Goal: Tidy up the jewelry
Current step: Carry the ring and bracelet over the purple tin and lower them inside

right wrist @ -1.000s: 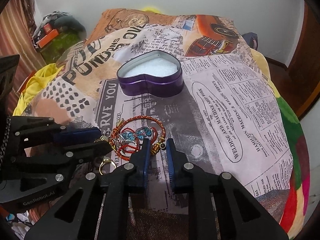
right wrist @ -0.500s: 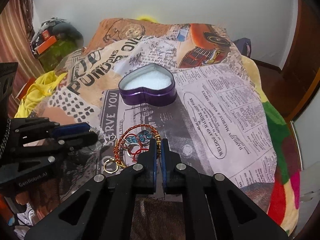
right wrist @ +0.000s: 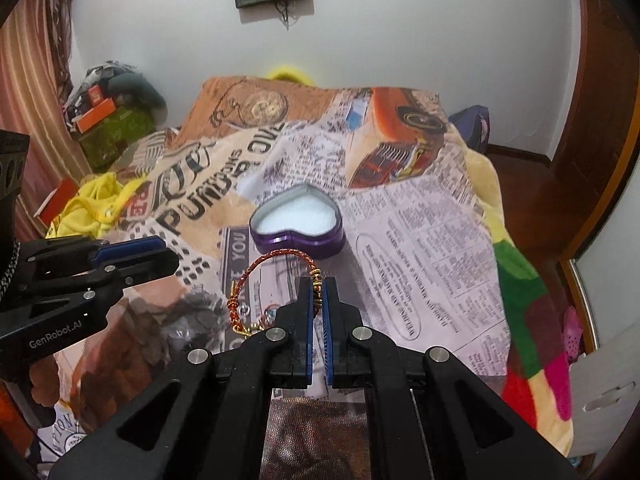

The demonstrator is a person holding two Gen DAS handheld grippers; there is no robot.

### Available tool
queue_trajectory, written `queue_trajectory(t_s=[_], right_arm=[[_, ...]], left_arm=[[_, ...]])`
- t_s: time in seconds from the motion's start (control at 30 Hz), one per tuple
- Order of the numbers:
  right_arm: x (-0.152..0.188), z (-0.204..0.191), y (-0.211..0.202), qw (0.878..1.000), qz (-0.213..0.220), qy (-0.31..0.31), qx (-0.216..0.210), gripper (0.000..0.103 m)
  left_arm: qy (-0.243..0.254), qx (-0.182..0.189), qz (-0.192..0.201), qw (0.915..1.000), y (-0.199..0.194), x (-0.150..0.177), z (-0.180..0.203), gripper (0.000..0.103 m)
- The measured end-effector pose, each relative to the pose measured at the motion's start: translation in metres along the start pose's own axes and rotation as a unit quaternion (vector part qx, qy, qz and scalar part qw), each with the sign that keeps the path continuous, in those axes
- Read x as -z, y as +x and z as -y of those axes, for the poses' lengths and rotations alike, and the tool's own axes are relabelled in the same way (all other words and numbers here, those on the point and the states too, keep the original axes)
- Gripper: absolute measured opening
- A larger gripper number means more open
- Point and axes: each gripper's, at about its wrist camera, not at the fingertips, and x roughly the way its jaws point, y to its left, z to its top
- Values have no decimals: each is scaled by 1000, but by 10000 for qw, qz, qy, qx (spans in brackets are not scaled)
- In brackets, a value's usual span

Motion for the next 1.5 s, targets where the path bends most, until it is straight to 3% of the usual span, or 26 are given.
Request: queue_trajectory(t_s=[0.43,0.83,1.23,1.5], right_arm=[[-25,7,-4,9992,368,15,145,4],[-46,13,21,9990,428,-16,158,4],[-62,17,63,9996,247,-79,86,4],[-65,19,98,9996,-188,-184,-102,4]], left_arm=[[71,-65,385,9992,-7,-29,1,18],[69,-164,519,9985,17,-59,-11,18],[-11,-109,277,9996,62,-75,-30,18],[-21,75,-78,9999,96,-76,-36,18]])
